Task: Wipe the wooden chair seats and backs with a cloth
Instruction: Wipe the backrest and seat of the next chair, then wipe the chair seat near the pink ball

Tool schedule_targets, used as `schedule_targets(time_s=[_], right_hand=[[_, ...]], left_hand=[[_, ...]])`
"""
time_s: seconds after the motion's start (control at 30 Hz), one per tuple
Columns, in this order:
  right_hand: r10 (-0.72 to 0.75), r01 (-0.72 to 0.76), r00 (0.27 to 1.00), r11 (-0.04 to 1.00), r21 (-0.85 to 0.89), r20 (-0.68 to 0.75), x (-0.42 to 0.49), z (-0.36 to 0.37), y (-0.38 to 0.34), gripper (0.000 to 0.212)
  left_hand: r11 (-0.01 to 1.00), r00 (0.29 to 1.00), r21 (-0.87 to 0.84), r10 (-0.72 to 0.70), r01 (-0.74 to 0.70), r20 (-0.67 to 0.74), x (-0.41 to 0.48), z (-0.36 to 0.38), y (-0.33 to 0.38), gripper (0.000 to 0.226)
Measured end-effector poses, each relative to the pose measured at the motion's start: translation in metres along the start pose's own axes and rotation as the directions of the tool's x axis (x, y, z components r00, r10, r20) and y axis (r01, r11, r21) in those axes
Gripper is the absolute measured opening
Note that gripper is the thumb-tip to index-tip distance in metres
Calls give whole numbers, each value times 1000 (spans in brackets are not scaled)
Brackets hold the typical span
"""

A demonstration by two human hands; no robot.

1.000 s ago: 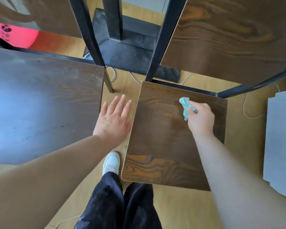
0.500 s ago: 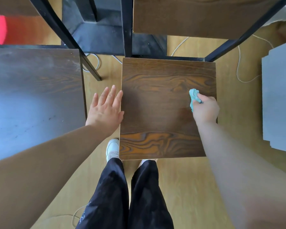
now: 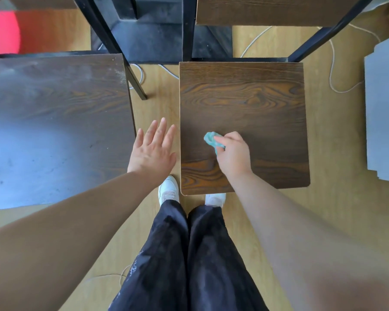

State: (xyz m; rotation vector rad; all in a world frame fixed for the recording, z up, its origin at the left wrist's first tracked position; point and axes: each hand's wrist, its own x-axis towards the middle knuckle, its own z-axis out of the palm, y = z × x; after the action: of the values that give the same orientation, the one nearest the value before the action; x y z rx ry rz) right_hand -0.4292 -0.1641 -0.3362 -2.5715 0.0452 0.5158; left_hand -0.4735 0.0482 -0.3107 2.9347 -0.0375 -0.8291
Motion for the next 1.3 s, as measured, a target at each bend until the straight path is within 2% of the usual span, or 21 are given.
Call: schedule_targets(time_s=[0.2,0.47,0.63,0.7,0.83,0.97,1.13,1.3], right_hand=[[-129,132,989,991,-39,72,-55,31,-10,31],[-206,212,965,977,-17,162,-96,54,-8,32],[-282,307,884,952,-6,374,-122,56,-9,31],[-288,309,862,951,17,418,-132,52,-16,32],[-271,222,918,956,191,290,-136,28,-46,31],[-270,215,946,938,271,182,-125,8,-84,28],[-228,182,969,918,351,94,-103,7,-123,24],[-196,156,977,925,345,84,-91,28,-167,29]], left_hand=[[999,999,9,-36,36,3,-25,20,-2,68],[996,996,-7,-88,88,34,-63,56,15,68],[979,980,-53,-194,196,37,-102,65,3,67],[969,971,-67,-238,240,32,-121,62,-4,66],[943,951,-126,-310,307,-11,-151,46,-16,67],[893,915,-272,-393,358,-85,-157,26,-34,66],[863,896,-397,-406,313,-178,-141,9,-65,62],[837,902,-491,-380,241,-205,-129,-3,-108,60]])
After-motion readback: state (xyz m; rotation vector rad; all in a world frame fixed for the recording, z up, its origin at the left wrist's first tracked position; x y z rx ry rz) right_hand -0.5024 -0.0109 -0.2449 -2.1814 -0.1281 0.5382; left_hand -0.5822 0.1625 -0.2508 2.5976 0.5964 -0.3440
